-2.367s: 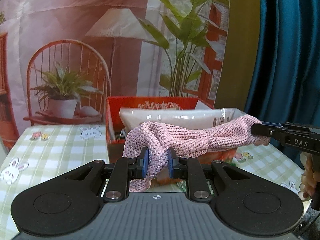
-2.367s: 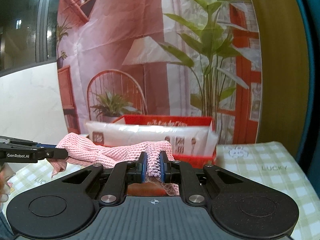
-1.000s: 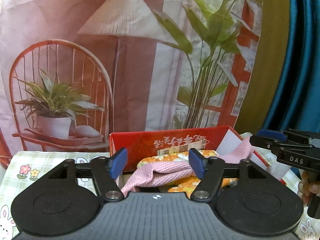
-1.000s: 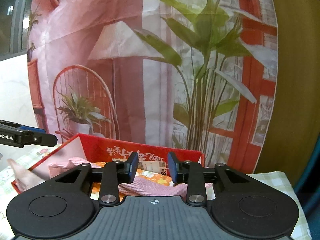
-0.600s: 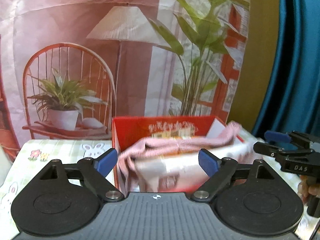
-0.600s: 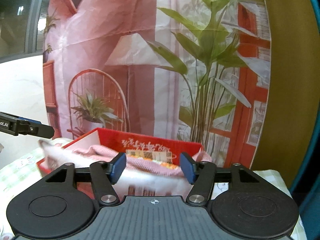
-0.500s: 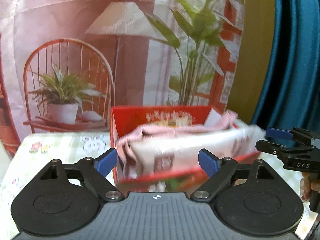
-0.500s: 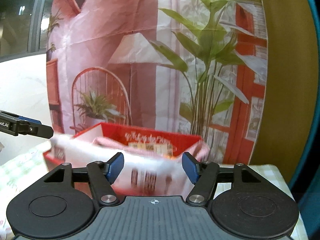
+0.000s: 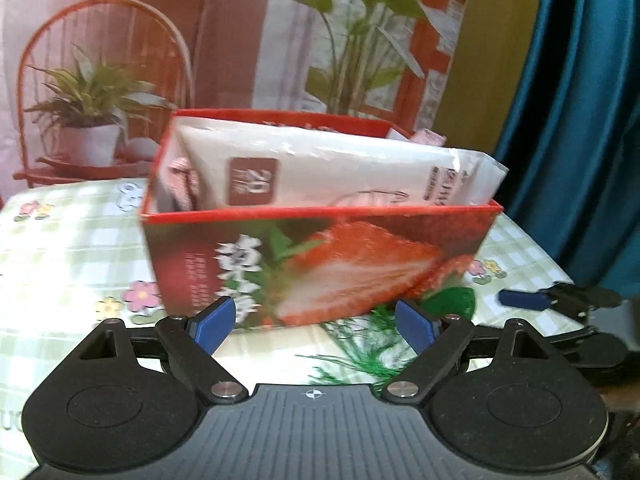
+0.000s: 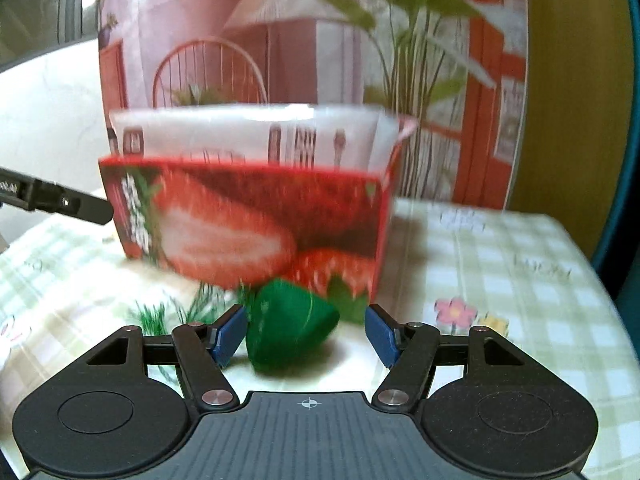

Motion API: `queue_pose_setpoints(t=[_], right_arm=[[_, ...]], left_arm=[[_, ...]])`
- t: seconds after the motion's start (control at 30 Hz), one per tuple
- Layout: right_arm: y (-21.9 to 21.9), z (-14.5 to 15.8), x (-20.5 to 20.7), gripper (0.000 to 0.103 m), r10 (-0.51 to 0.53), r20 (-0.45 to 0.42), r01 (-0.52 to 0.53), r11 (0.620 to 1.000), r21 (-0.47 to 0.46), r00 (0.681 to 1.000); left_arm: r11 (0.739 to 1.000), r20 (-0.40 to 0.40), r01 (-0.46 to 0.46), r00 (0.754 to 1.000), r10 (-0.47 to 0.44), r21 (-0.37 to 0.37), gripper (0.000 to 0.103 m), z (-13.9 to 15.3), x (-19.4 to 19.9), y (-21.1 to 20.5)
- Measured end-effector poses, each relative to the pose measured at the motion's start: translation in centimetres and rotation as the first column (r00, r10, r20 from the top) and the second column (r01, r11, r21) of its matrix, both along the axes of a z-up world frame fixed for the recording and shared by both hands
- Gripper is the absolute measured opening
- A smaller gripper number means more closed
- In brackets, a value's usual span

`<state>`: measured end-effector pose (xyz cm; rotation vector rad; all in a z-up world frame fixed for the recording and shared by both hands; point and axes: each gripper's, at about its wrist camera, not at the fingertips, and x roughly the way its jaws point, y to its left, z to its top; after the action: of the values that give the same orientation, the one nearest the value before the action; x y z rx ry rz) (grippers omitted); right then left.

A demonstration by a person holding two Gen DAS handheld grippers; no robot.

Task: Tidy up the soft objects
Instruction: 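Move the left gripper to the green tasselled pouch and close on it, then lift the green pouch with the left gripper and carry it over the box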

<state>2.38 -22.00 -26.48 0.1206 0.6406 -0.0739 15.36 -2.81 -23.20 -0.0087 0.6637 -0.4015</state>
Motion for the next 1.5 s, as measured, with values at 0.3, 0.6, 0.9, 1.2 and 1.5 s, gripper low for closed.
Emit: queue_pose_setpoints(t=[0.3,0.6,0.9,1.2,1.5], right_arm=[[0.1,-1.9,2.2,0.056,0.033,-0.047,-0.029,0.997,0.069,0.998],[1.1,-2.6,3.9,0.048,0.086,-0.05,-0.08,0.991,0.108,0.995],[4.1,-3.1,5.7,0.039,0.183,-0.05,-0.178,0.979,0.097,0.982],[5.5,-3.0,6.3,0.037,0.187,-0.044,-0.184,0.981,0.061,0.981],[5.5,0.7,5.7,0.036,0.171,0.047,-0.173,0.983,0.058,0.984]], left_arm=[[0.997,-0.052,0.061,0.997,-0.063,-0.038,0.083,-1.4,1.4,-2.9],[0.991,-0.108,0.094,0.989,-0.105,-0.099,0.072,-3.0,2.8,-3.9],[0.979,-0.173,0.092,0.977,-0.124,-0.184,0.07,-5.4,4.3,-3.6],[0.96,-0.182,0.108,0.97,-0.158,-0.258,0.049,-6.3,5.2,-3.0],[0.942,-0.098,0.134,0.98,-0.172,-0.306,0.049,-2.3,3.9,-1.7]])
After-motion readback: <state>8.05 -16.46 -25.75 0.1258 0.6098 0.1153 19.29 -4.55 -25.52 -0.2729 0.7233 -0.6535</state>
